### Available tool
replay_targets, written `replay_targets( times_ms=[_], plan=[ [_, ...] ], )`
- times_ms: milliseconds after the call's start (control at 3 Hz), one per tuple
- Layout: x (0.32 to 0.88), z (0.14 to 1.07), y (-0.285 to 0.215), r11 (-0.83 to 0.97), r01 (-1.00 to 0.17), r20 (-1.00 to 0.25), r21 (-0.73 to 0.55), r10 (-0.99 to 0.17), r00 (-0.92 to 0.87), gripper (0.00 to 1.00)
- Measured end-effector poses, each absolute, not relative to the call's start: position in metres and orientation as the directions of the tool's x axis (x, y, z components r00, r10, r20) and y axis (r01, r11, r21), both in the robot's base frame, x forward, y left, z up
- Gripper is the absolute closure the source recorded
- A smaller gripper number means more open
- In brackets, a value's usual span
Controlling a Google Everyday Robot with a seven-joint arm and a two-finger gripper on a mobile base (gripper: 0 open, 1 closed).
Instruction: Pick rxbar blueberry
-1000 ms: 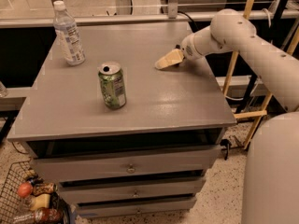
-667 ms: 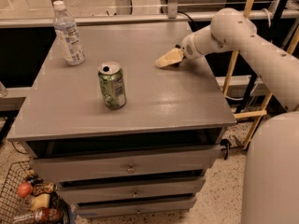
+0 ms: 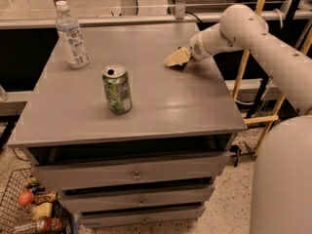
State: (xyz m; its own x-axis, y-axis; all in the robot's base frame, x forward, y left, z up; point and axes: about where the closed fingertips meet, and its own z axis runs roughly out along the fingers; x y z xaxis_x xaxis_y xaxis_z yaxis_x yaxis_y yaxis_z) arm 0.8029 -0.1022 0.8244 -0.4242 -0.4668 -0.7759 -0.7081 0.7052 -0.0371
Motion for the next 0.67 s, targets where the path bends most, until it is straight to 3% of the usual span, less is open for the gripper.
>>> replay_targets(
  times_ms=[333,667],
  plan=[
    [0.8029,0.827,-0.1022,0.705,-0.708,-0.776,-0.037,-0.467,-0.424,1.0],
    [0.8029,0.8279,-0.1022,0.705,-0.708,-0.776,-0.037,-0.467,-0.424,1.0]
  ],
)
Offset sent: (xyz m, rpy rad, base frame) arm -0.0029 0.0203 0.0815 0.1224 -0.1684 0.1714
